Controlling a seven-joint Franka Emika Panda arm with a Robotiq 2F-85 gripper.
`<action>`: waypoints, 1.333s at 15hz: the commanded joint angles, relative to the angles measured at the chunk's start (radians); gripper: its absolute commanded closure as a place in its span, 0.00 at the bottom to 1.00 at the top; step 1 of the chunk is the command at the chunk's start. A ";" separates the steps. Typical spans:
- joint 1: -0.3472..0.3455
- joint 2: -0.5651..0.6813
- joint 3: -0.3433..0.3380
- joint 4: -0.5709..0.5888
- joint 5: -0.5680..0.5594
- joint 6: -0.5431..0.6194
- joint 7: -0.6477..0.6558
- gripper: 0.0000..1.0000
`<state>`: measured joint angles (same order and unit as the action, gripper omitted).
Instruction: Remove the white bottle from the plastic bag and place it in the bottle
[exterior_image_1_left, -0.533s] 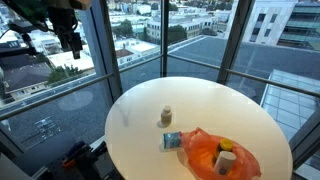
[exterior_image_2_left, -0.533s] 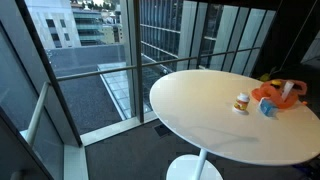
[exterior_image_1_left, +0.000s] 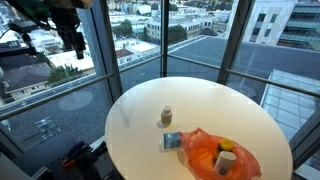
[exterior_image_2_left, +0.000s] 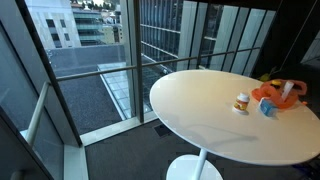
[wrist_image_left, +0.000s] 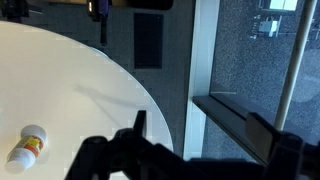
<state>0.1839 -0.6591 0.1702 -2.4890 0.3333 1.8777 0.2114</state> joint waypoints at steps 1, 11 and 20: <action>-0.070 0.034 0.022 0.036 -0.083 0.055 0.033 0.00; -0.270 0.200 -0.021 0.138 -0.306 0.214 0.170 0.00; -0.409 0.362 -0.112 0.201 -0.517 0.301 0.323 0.00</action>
<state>-0.2039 -0.3609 0.0807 -2.3331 -0.1299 2.1609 0.4771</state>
